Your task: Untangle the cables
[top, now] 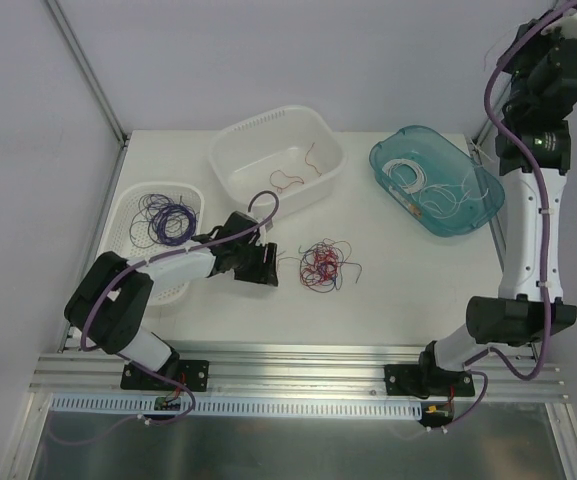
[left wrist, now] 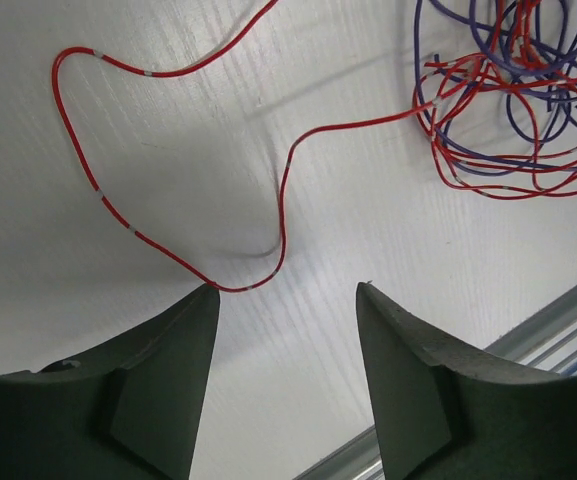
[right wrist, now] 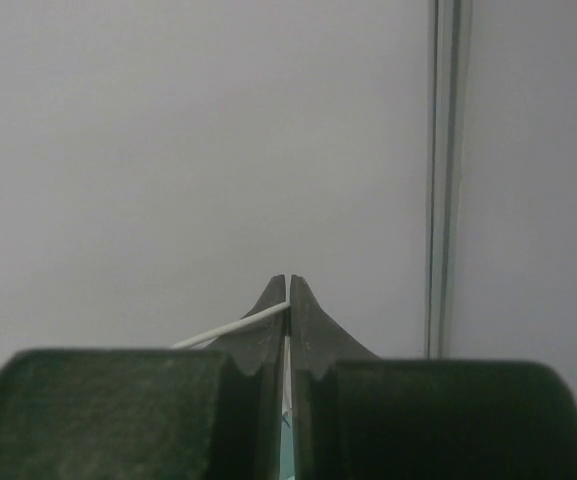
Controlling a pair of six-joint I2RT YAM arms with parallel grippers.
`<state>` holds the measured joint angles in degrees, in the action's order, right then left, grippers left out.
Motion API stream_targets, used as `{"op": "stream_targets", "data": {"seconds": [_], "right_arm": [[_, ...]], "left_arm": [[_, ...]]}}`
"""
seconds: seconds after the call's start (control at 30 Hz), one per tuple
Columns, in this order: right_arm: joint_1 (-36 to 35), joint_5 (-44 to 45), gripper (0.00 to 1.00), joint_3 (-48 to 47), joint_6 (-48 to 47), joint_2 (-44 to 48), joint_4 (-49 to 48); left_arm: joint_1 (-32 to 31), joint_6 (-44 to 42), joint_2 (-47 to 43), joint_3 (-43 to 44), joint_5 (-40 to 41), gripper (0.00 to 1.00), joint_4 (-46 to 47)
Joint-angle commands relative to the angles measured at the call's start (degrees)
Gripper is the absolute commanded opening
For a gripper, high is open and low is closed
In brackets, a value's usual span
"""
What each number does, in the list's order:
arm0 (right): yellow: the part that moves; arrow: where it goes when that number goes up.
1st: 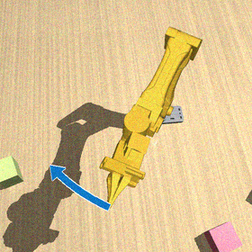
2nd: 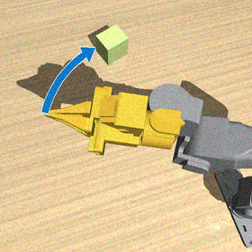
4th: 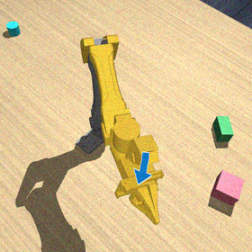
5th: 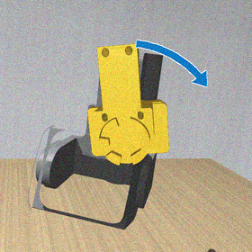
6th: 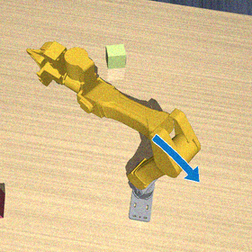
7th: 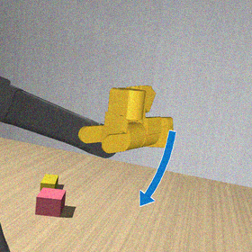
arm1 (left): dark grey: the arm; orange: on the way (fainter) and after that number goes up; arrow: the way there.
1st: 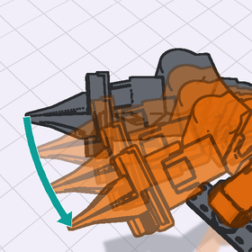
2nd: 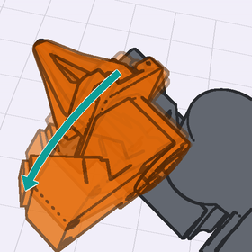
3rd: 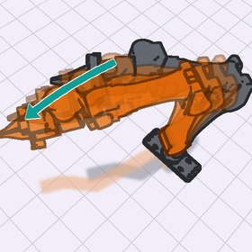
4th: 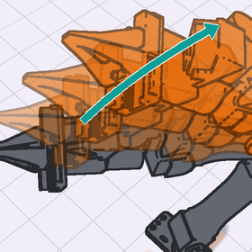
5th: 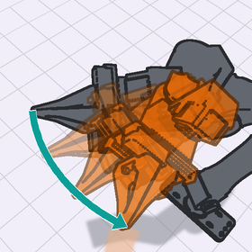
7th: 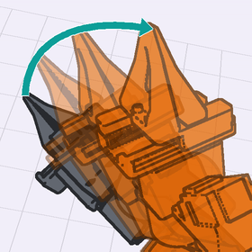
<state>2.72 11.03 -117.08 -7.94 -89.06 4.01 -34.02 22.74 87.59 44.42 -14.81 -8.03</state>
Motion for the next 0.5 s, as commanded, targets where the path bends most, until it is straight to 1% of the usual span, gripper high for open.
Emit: {"op": "stream_targets", "data": {"seconds": [0.0,0.03,0.1,0.13,0.2,0.3,0.37,0.47], "right_arm": [[1.67,0.05,0.01,3.33,-0.14,-1.47,-5.22],[1.93,0.13,0.01,5.52,-0.23,-1.56,-5.85],[2.29,0.49,0.01,7.56,-1.28,-2.0,-6.91],[2.29,1.01,0.01,9.83,-2.41,-2.26,-8.13],[2.55,1.89,0.01,11.95,-3.13,-2.87,-9.19],[2.9,2.07,0.01,17.04,-3.48,-3.93,-12.0],[3.08,1.72,0.01,20.29,-2.26,-4.72,-12.71],[3.26,1.02,0.01,22.41,-0.32,-5.68,-12.98]], "left_arm": [[0.45,-1.47,-3.91,2.33,-0.57,0.58,-0.76],[0.45,-1.73,-4.18,2.42,-0.66,0.62,-0.67],[0.45,-2.52,-5.41,2.42,-0.75,0.67,-0.67],[0.45,-2.79,-5.76,2.42,-0.75,0.73,-0.67],[0.45,-3.49,-6.64,2.42,-0.75,0.77,-0.67],[0.36,-3.85,-7.26,2.42,-0.92,0.81,-0.67],[0.45,-3.93,-7.61,2.42,-0.84,0.81,-0.76],[0.45,-3.85,-8.14,2.33,-0.84,0.82,-0.84]]}}
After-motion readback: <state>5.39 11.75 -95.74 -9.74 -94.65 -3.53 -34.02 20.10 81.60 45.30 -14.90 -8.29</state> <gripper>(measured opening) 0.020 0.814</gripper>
